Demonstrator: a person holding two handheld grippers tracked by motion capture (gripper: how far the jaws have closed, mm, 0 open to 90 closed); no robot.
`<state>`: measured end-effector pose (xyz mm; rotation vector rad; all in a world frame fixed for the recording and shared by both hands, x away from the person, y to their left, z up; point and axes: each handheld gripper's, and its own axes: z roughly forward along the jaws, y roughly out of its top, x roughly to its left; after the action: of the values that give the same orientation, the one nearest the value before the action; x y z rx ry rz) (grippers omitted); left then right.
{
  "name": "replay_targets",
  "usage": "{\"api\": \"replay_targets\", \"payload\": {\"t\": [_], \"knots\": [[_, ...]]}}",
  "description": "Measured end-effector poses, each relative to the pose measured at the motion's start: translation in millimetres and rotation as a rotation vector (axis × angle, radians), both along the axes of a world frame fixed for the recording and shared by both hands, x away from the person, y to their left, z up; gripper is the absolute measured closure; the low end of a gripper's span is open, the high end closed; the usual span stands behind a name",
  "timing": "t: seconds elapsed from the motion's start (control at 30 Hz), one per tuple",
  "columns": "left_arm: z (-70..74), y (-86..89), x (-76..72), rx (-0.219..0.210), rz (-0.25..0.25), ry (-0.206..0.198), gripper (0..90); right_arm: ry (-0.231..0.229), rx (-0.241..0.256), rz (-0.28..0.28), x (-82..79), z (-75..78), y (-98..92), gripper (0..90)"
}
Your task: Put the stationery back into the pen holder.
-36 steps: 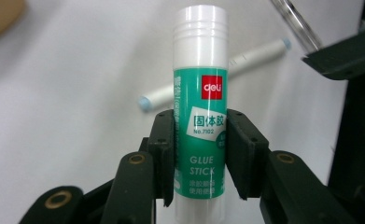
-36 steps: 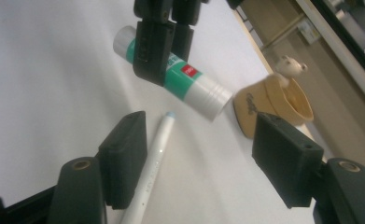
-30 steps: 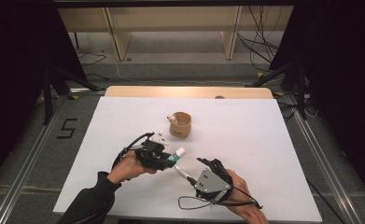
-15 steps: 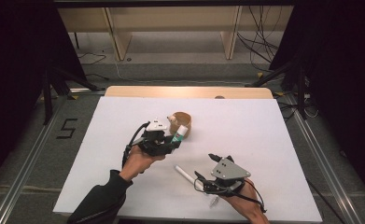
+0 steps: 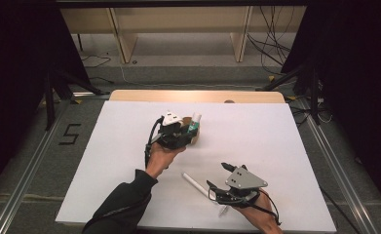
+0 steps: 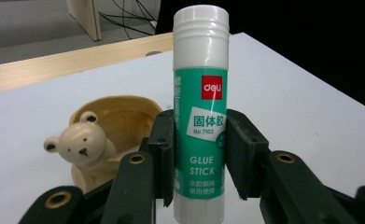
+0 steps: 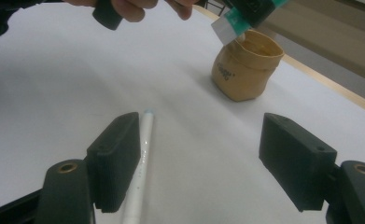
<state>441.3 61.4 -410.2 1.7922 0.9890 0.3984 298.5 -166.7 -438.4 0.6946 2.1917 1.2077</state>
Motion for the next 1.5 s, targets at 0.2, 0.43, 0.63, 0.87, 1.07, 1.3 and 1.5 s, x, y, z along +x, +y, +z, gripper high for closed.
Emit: {"api": "replay_targets", "payload": {"t": [0.2,0.43,0.63,0.87,1.07,1.3,1.5], "knots": [[0.1,-7.8,13.5,-0.028,0.054,-0.016,65.2,0.001,0.004,-0.001,-0.7,-1.1,-2.5,30.1],[0.1,-13.0,27.7,-0.026,0.101,-0.03,65.2,0.002,0.004,0.006,-2.2,-2.0,-3.1,30.2],[-3.6,-17.9,35.3,-0.03,0.129,-0.022,65.2,-0.001,0.007,0.005,-2.6,-2.4,-4.1,30.1],[-9.1,-25.8,40.5,-0.013,0.164,-0.035,65.2,0.004,0.023,0.003,-3.9,-1.7,-6.1,29.6],[-13.7,-28.0,43.7,-0.001,0.186,-0.04,65.2,0.0,0.026,0.006,-4.8,-1.4,-7.1,29.2],[-17.3,-29.7,45.6,0.01,0.207,-0.051,65.2,0.001,0.026,0.013,-5.6,-2.0,-7.7,29.1],[-20.6,-31.6,46.3,0.022,0.226,-0.066,65.2,0.002,0.027,0.016,-6.1,-2.5,-7.6,29.2]]}}
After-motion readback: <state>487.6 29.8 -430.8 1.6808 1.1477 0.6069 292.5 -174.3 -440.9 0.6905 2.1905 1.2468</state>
